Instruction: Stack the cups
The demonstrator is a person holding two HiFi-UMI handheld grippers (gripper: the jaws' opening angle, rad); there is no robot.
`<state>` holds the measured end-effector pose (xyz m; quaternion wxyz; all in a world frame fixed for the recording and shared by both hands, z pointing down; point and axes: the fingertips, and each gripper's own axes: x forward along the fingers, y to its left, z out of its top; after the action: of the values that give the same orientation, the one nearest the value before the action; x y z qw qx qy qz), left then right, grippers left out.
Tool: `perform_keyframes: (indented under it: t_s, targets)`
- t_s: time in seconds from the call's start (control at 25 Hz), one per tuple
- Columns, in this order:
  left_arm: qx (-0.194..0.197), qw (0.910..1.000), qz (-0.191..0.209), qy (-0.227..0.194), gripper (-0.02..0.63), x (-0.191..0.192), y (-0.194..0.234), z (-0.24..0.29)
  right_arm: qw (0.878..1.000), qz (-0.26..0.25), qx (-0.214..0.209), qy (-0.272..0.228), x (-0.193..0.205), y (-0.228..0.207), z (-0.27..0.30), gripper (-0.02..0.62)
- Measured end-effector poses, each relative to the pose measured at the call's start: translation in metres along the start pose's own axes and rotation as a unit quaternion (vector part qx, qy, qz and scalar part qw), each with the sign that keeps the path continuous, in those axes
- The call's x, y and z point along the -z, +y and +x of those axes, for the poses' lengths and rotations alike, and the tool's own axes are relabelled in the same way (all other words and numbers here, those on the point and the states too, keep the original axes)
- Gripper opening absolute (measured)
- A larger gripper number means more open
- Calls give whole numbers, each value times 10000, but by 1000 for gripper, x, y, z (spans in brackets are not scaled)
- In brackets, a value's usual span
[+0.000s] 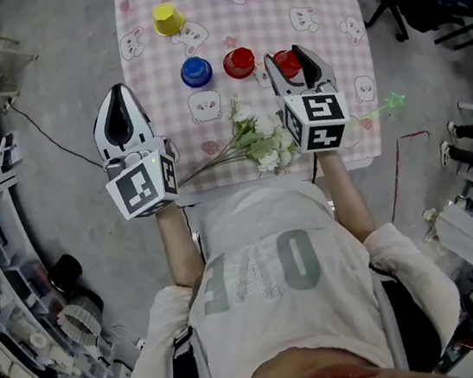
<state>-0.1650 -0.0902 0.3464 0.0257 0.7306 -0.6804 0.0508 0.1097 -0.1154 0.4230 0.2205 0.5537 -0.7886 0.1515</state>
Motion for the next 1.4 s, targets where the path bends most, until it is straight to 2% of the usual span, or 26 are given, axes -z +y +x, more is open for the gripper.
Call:
perform_keyframes:
  t_s: [0.16, 0.36, 0.52, 0.72, 0.88, 1.04, 1.16, 1.4]
  targets:
    - [60, 10000, 23, 9, 34, 0, -6, 1, 9976, 215, 509, 428, 34, -36, 3, 223]
    - [85, 10000, 40, 21, 34, -1, -9, 0, 9951, 153, 563, 798, 58, -43, 15, 235]
    - [56, 10000, 54, 53, 34, 1, -7, -1, 9944, 302, 555, 846, 66, -44, 22, 235]
    - [3, 10000, 51, 63, 34, 0, -3, -2, 9926, 611, 739, 739, 62, -55, 21, 235]
    - [5, 10000, 51, 76, 34, 2, -3, -2, 9904, 723, 775, 882, 73, -61, 25, 230]
    - [6, 10000, 50, 80, 34, 2, -5, -2, 9912, 748, 789, 752, 66, -62, 24, 224]
    - [-13, 10000, 39, 77, 34, 4, -4, -1, 9934, 667, 669, 655, 59, -55, 25, 224]
    - [-30, 9999, 32, 98, 34, 5, -2, -1, 9953, 413, 412, 768, 63, -34, 33, 224]
